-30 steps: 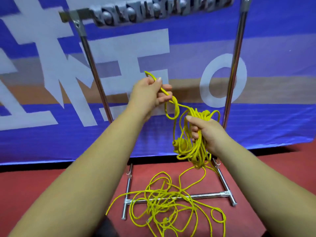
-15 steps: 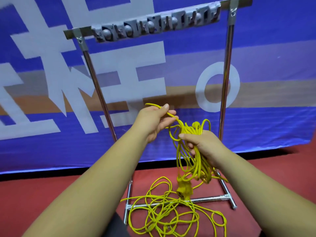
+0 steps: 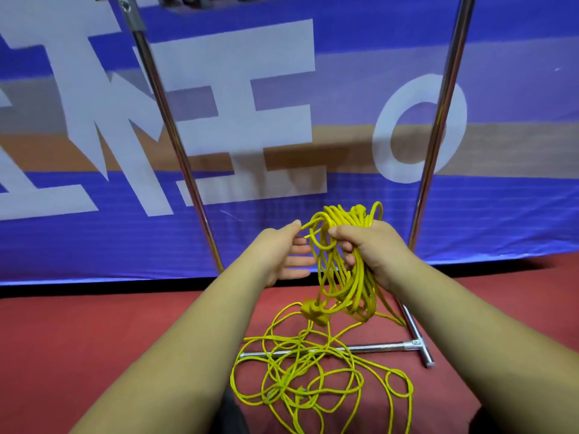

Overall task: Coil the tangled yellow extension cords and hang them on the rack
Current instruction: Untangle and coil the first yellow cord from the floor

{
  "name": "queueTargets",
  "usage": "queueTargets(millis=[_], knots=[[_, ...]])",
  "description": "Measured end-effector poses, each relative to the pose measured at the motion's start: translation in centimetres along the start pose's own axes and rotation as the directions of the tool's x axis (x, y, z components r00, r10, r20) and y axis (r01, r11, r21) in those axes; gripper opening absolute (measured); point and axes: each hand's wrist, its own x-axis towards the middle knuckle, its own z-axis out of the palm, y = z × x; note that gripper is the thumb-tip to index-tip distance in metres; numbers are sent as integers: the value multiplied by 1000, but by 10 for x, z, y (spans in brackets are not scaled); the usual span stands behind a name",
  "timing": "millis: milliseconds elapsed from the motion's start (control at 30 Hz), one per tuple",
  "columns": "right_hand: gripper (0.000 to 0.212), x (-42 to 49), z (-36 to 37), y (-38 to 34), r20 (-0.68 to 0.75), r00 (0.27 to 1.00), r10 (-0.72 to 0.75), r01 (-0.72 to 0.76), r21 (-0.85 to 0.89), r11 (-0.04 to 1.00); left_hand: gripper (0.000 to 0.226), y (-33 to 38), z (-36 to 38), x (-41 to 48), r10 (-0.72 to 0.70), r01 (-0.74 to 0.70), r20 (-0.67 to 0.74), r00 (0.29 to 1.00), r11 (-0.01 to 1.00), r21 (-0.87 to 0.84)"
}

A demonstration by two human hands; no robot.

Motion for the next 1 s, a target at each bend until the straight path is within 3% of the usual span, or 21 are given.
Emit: queueTargets(millis=[100,267,367,433,467,533,633,767,900,1000], knots=[[39,7,-3,3,-55,998,22,-22,14,1000,54,-2,5,5,53,-55,18,998,971,233],[31,15,-6,9,-43,998,35,-34,14,999,23,-21,21,18,20,-178,358,933,892,416],[31,18,-8,11,-12,1000,16,-15,21,1000,35,-36,24,30,23,-287,396,918,728,623],[25,19,-10,10,-11,1000,15,-14,37,999,32,-41,25,33,29,-339,394,919,570,749],[22,20,-11,10,-17,1000,21,-20,45,999,27,-44,25,37,59,-343,373,926,542,767],[24,21,-12,8,-33,999,41,-39,67,997,16,-47,28,45,132,-324,308,942,596,734],[23,23,-16,5,-69,995,76,-69,103,992,21,-44,29,48,224,-317,225,948,684,657],[12,24,-18,9,-95,987,127,-122,53,991,13,-33,31,40,301,-321,112,947,869,377],[11,17,-8,19,-108,972,207,-207,16,978,13,-30,42,33,224,-221,-22,974,969,110],[11,15,-2,22,-99,962,253,-254,4,967,16,-26,45,24,144,-149,-40,989,974,-168]])
